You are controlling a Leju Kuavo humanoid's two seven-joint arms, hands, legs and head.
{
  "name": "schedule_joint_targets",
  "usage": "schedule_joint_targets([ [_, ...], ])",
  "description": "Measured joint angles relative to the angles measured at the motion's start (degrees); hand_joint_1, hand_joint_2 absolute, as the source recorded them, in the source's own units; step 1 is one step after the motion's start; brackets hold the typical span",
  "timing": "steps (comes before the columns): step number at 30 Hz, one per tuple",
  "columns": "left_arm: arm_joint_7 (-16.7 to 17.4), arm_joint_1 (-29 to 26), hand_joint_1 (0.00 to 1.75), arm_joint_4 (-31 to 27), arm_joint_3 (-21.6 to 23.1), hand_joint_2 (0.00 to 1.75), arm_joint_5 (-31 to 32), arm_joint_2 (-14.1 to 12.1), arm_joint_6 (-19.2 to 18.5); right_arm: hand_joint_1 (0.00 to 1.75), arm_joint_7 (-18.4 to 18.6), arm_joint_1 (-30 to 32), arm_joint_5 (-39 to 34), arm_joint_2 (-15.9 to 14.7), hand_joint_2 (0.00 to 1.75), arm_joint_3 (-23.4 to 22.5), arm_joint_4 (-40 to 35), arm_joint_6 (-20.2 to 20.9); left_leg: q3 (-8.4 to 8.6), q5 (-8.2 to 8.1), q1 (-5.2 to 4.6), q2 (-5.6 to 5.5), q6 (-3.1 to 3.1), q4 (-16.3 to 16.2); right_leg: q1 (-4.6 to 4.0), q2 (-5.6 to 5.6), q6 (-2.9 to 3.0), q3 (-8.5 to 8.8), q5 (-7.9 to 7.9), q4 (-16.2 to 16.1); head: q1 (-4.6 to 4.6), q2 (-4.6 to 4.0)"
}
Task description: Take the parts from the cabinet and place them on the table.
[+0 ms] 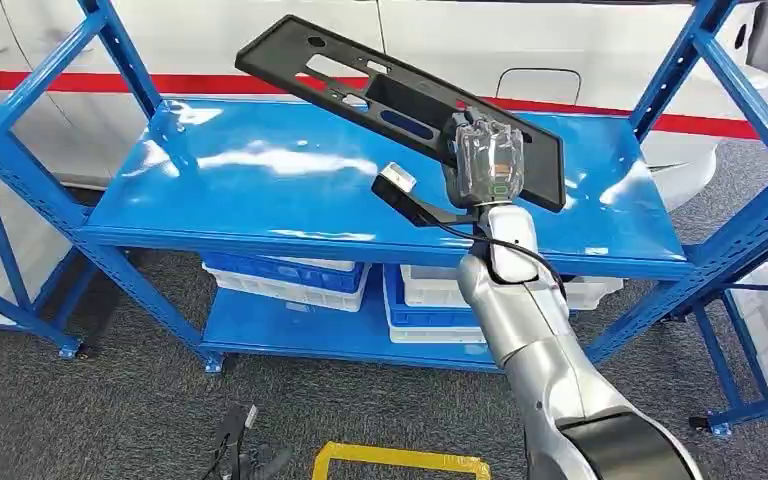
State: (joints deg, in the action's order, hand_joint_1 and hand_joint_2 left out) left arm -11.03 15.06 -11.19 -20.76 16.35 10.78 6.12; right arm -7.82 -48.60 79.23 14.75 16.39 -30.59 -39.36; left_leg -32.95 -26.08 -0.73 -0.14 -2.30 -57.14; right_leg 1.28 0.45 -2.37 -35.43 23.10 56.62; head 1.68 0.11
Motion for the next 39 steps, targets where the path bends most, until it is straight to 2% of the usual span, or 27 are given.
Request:
schedule_joint_targets([
  [2, -1.26, -0.19, 0.00, 0.00, -0.04, 1.75, -0.07, -0.11, -0.22, 1.75, -0.95, 0.75, -0.77, 0.15, 1.75, 0.00, -1.65, 0.00, 0.09, 0.18, -0.07, 0.01, -0.26, 0.21, -0.01, 0.01, -0.29, 0.13, -0.19, -0.27, 0.04, 0.00],
  [3, -1.72, -0.29, 0.00, 0.00, -0.09, 1.75, -0.07, -0.13, -0.29, 1.75, -1.45, 1.20, -1.32, 0.20, 1.75, -0.02, -2.79, -0.02, 0.56, 0.71, 0.40, 0.17, -0.71, 1.11, -0.47, 0.03, -0.40, 0.19, -0.04, -0.19, -0.02, 0.00],
  [4, -2.08, -0.39, 0.00, 0.00, -0.17, 1.75, -0.11, -0.13, -0.31, 1.75, -1.93, 1.67, -1.89, 0.11, 1.75, -0.07, -4.04, -0.07, 0.92, 0.99, 0.65, 0.47, -0.84, 1.54, -0.17, -0.09, -0.35, -0.54, 0.55, 0.69, -0.07, 0.00],
  [5, -2.22, -0.46, 0.00, 0.00, -0.29, 1.75, -0.24, -0.18, -0.35, 1.75, -2.32, 1.96, -2.43, 0.09, 1.75, -0.07, -4.78, -0.13, 0.93, 1.08, 0.77, 0.42, -1.05, 1.67, -0.38, -0.08, -0.18, -1.32, 1.68, 2.60, -0.13, 0.00],
  [8, -2.59, -0.89, 0.00, 0.00, -0.79, 1.75, -0.35, -0.24, -0.37, 1.75, -3.22, 3.67, -3.91, -0.35, 1.75, -0.09, -7.41, -0.26, 0.90, 1.05, 0.80, 0.51, -1.09, 1.64, -0.23, -0.07, 0.20, -7.35, 6.48, 15.37, -0.22, 0.00],
  [9, -2.63, -1.07, 0.00, 0.00, -0.90, 1.75, -0.39, -0.26, -0.37, 1.75, -3.39, 4.30, -4.07, -0.50, 1.75, -0.11, -7.88, -0.26, 0.90, 1.02, 0.81, 0.51, -1.08, 1.62, -0.20, -0.07, 0.00, -8.63, 7.17, 17.99, -0.28, 0.00],
  [10, -2.67, -1.28, 0.00, 0.00, -0.98, 1.75, -0.42, -0.26, -0.37, 1.75, -3.48, 4.97, -4.24, -0.74, 1.75, -0.20, -8.46, -0.26, 0.93, 0.99, 0.85, 0.50, -1.03, 1.61, -0.06, -0.09, -0.33, -9.16, 7.12, 18.77, -0.33, 0.00],
  [11, -2.67, -1.39, 0.00, 0.00, -0.98, 1.75, -0.42, -0.28, -0.37, 1.75, -3.50, 5.38, -4.33, -0.89, 1.75, -0.33, -8.86, -0.26, 0.94, 0.92, 0.91, 0.46, -0.92, 1.56, 0.07, -0.10, -0.71, -8.69, 6.39, 17.43, -0.33, 0.00],
  [12, -2.67, -1.46, 0.00, 0.00, -1.01, 1.75, -0.42, -0.29, -0.37, 1.75, -3.55, 5.73, -4.37, -0.96, 1.75, -0.46, -9.28, -0.26, 0.96, 0.80, 1.03, 0.41, -0.75, 1.44, 0.24, -0.17, -1.28, -7.01, 4.84, 13.99, -0.35, 0.00],
  [14, -2.72, -1.45, 0.00, 0.00, -1.03, 1.75, -0.42, -0.29, -0.37, 1.75, -4.07, 6.09, -5.16, -1.07, 1.75, -0.50, -10.44, -0.26, 1.06, 0.24, 1.27, 0.39, 0.07, 0.84, 0.64, -0.71, -2.50, -1.70, 0.76, 3.36, -0.33, 0.00],
  [15, -2.85, -1.44, 0.00, 0.00, -1.14, 1.75, -0.46, -0.40, -0.37, 1.75, -4.42, 6.39, -5.86, -1.27, 1.75, -0.59, -11.09, -0.26, 0.90, -0.21, 0.97, 0.42, 0.70, 0.50, 0.55, -0.97, -2.23, -0.25, 0.94, 0.92, -0.53, 0.00],
  [16, -3.00, -1.44, 0.00, 0.00, -1.33, 1.75, -0.50, -0.39, -0.37, 1.75, -5.19, 7.18, -6.85, -1.33, 1.75, -0.66, -12.12, -0.31, 0.84, -0.34, 0.87, 0.32, 0.96, 0.33, 0.41, -0.37, -1.30, -0.09, 0.67, 0.71, -0.33, 0.00],
  [18, -3.35, -1.66, 0.00, 0.00, -1.55, 1.75, -0.59, -0.42, -0.44, 1.75, -6.28, 9.62, -8.79, -1.97, 1.75, -1.27, -14.86, -0.33, 1.09, -0.15, 1.16, 0.29, 1.24, 0.84, -0.05, -0.40, -0.78, 0.03, 0.78, 0.78, -0.29, 0.00],
  [20, -3.70, -1.78, 0.00, 0.00, -1.84, 1.75, -0.79, -0.50, -0.50, 1.75, -7.81, 12.37, -11.11, -2.56, 1.75, -2.08, -18.20, -0.35, 0.96, -0.70, 1.44, 0.28, 1.83, 0.58, 0.64, -0.38, 0.25, 0.22, 0.58, 0.44, -0.28, 0.00],
  [22, -3.96, -1.83, 0.00, 0.00, -2.34, 1.75, -1.11, -0.66, -0.50, 1.75, -9.38, 15.21, -13.79, -3.17, 1.75, -2.95, -21.98, -0.35, -1.38, -4.64, 1.53, 0.25, 2.31, -5.25, 0.56, -0.30, 1.10, 0.25, 0.66, 0.44, 0.37, 0.00],
  [24, -4.14, -2.13, 0.00, 0.00, -2.80, 1.75, -1.33, -0.79, -0.50, 1.75, -10.28, 18.62, -15.83, -3.89, 1.75, -3.83, -25.54, -0.35, -5.92, -8.85, 1.57, 0.25, 2.66, -14.74, 0.41, -0.30, 1.33, 0.25, 0.64, 0.45, 0.39, 0.00],
  [25, -4.25, -2.31, 0.00, 0.00, -2.97, 1.75, -1.46, -0.88, -0.55, 1.75, -10.63, 20.24, -16.49, -4.26, 1.75, -4.22, -27.14, -0.35, -7.20, -9.32, 1.57, 0.25, 2.71, -17.23, 0.41, -0.30, 1.33, 0.25, 0.64, 0.45, 0.41, 0.00],
  [26, -4.40, -2.41, 0.00, 0.00, -3.17, 1.75, -1.64, -0.92, -0.53, 1.75, -10.97, 21.76, -17.20, -4.59, 1.75, -4.57, -28.67, -0.35, -7.26, -8.55, 1.60, 0.26, 2.64, -17.09, 0.42, -0.28, 1.33, 0.27, 0.64, 0.46, 0.39, 0.00],
  [27, -4.56, -2.42, 0.00, 0.00, -3.43, 1.75, -1.66, -1.01, -0.53, 1.75, -11.41, 23.64, -18.01, -4.90, 1.75, -4.98, -30.51, -0.35, -5.90, -6.27, 1.67, 0.25, 2.43, -13.98, 0.42, -0.25, 1.33, 0.27, 0.64, 0.46, 0.48, 0.00],
  [29, -4.95, -2.38, 0.00, 0.00, -3.93, 1.75, -1.75, -1.23, -0.46, 1.75, -11.94, 26.14, -19.21, -5.29, 1.75, -5.66, -33.96, -0.35, -0.44, -1.40, 1.69, 0.21, 1.89, -3.46, 0.44, -0.04, 1.26, 0.38, 0.60, 0.46, 0.48, 0.00],
  [30, -5.08, -2.34, 0.00, 0.00, -4.09, 1.75, -1.81, -1.31, -0.44, 1.75, -12.07, 27.02, -19.63, -5.42, 1.75, -5.79, -35.16, -0.35, 1.36, -1.03, 1.67, -0.02, 1.67, -0.05, 0.38, -0.01, 1.18, 0.42, 0.55, 0.46, 0.48, 0.00],
  [31, -5.19, -2.30, 0.00, 0.00, -4.26, 1.75, -1.92, -1.33, -0.37, 1.75, -12.09, 28.00, -19.98, -5.64, 1.75, -5.92, -36.69, -0.35, 1.40, -1.04, 1.31, -0.03, 1.65, 0.21, -0.20, 0.01, 0.97, 0.32, 0.47, 0.55, 0.41, 0.00],
  [33, -5.36, -2.35, 0.00, 0.00, -4.37, 1.75, -2.27, -1.44, -0.35, 1.75, -12.14, 29.57, -20.35, -5.84, 1.75, -5.95, -38.59, -0.35, 1.13, -0.96, 0.96, -0.02, 1.34, -0.05, 0.03, 0.00, 0.30, 0.35, 0.26, 0.38, 0.46, 0.00],
  [35, -5.45, -2.31, 0.00, 0.00, -4.68, 1.75, -2.32, -1.49, -0.29, 1.75, -12.11, 30.94, -20.61, -6.12, 1.75, -5.97, -40.31, -0.35, 1.10, -0.03, 1.12, 0.06, 0.17, 0.62, -0.02, 0.00, -0.50, 0.24, 0.04, 0.24, 0.44, 0.00],
  [36, -5.47, -2.30, 0.00, 0.00, -4.77, 1.75, -2.32, -1.42, -0.29, 1.75, -12.14, 31.33, -20.66, -6.34, 1.75, -5.97, -40.79, -0.35, 1.08, 0.23, 1.19, 0.30, -0.12, 0.73, 0.23, -0.05, -0.47, -0.47, 0.72, 1.11, 0.41, 0.00],
  [37, -5.54, -2.29, 0.00, -0.02, -4.98, 1.75, -2.36, -1.44, -0.31, 1.75, -12.14, 31.60, -20.77, -6.53, 1.75, -5.97, -41.49, -0.35, 0.80, 0.52, 1.18, 0.32, -0.65, 0.73, 0.14, -0.07, 0.08, -2.29, 3.52, 5.44, 0.04, 0.00],
  [39, -5.54, -2.36, 0.00, 0.00, -5.18, 1.75, -2.38, -1.42, -0.31, 1.75, -12.14, 32.22, -20.77, -6.93, 1.75, -5.97, -41.95, -0.35, 0.40, 0.71, 0.97, 0.43, -0.92, 0.70, 0.10, -0.08, 0.42, -6.58, 7.78, 15.63, 0.04, 0.00],
])
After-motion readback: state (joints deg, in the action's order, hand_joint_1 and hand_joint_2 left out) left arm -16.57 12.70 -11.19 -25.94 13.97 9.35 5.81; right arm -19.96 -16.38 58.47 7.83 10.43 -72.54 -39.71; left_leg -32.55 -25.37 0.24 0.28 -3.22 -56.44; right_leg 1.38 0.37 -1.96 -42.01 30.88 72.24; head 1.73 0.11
